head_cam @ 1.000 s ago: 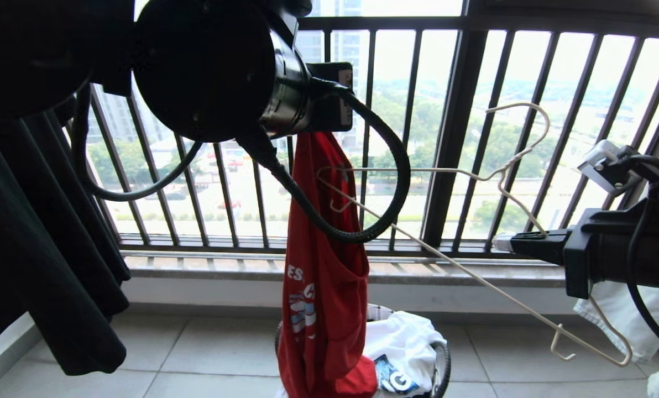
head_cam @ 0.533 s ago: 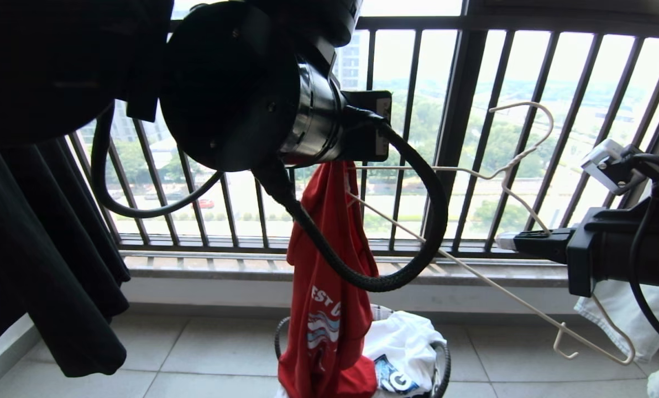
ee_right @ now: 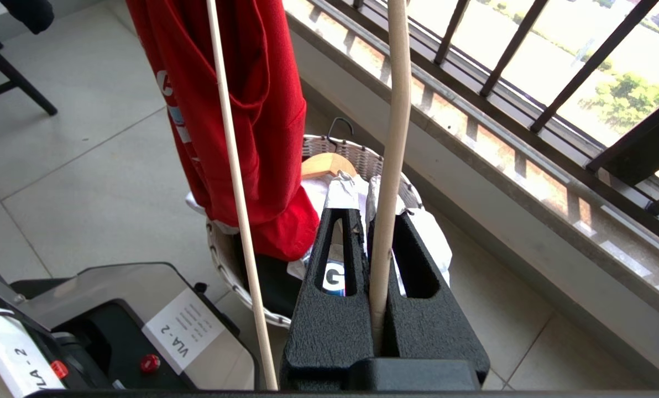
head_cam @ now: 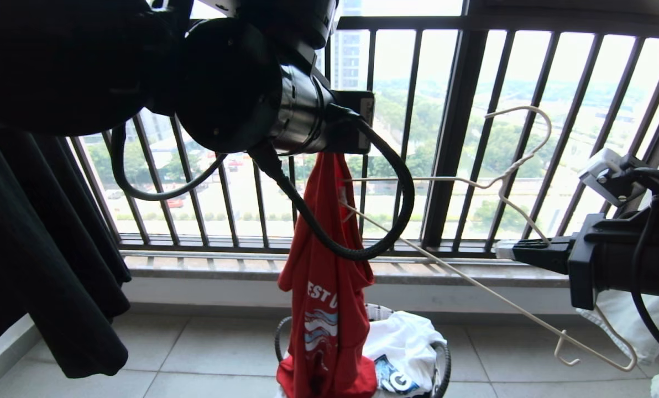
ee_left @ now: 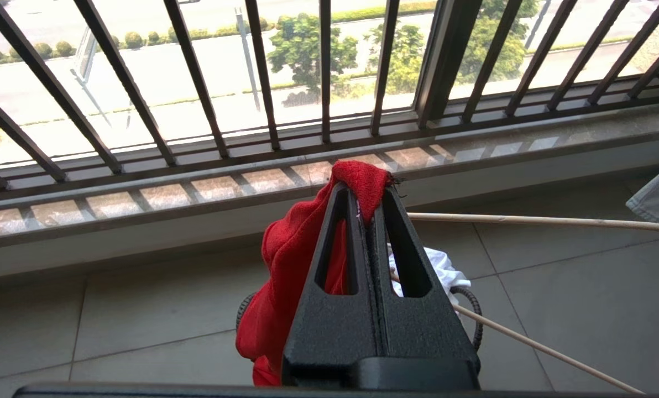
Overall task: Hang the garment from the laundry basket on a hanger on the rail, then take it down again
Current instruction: Hang the clothes on the clothes rack
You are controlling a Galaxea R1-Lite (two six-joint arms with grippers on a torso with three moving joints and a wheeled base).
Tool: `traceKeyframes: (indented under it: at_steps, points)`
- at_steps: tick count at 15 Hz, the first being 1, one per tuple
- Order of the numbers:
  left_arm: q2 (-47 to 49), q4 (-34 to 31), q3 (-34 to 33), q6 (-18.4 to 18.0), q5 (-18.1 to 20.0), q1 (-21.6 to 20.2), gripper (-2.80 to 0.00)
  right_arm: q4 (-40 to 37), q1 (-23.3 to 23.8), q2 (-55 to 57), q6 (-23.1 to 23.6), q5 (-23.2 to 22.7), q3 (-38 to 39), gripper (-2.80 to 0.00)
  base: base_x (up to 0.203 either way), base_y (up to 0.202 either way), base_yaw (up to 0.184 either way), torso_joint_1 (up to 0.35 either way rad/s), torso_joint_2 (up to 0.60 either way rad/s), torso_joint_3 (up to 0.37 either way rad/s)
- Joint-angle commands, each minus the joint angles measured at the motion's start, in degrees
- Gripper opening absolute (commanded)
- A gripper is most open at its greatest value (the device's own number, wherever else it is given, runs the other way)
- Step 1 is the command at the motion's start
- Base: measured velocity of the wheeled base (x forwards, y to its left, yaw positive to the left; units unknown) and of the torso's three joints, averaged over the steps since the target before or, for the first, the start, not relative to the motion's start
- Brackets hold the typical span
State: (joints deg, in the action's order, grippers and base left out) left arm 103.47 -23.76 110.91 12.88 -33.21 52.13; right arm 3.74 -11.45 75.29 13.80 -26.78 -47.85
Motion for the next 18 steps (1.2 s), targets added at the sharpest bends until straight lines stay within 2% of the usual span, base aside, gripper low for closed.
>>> traceKeyframes:
  at_steps: [1,5,8,12,15,18]
  points:
    - [0.3,1.4,0.0,-0.9,-0.4,-1.9,-2.80,0.0,-0.9,-0.4,0.1,-0.1,0.4,-2.80,0.000,0.000,0.000,0.000,0.00,0.000]
    - [0.9,2.1,-0.3,-0.9,-0.2,-1.7,-2.80,-0.1,-3.0,-0.8,0.2,-0.1,1.0,-2.80,0.000,0.000,0.000,0.000,0.00,0.000]
    - [1.2,1.8,-0.5,-0.8,0.5,0.2,-2.80,0.0,-3.0,-0.8,0.1,-0.1,0.9,-2.80,0.000,0.000,0.000,0.000,0.00,0.000]
    - [1.4,1.6,-1.4,-1.2,5.3,1.0,-2.80,0.0,-3.0,-1.7,0.1,-0.1,1.0,-2.80,0.000,0.000,0.000,0.000,0.00,0.000]
    - [1.4,1.6,-1.4,-5.9,6.7,0.0,-2.80,0.0,-3.0,-2.2,0.4,-0.8,1.4,-2.80,0.000,0.000,0.000,0.000,0.00,0.000]
    - [-0.1,1.6,-1.2,-10.2,6.8,-2.7,-2.80,0.0,-3.0,-2.2,0.4,-0.9,1.4,-2.80,0.000,0.000,0.000,0.000,0.00,0.000]
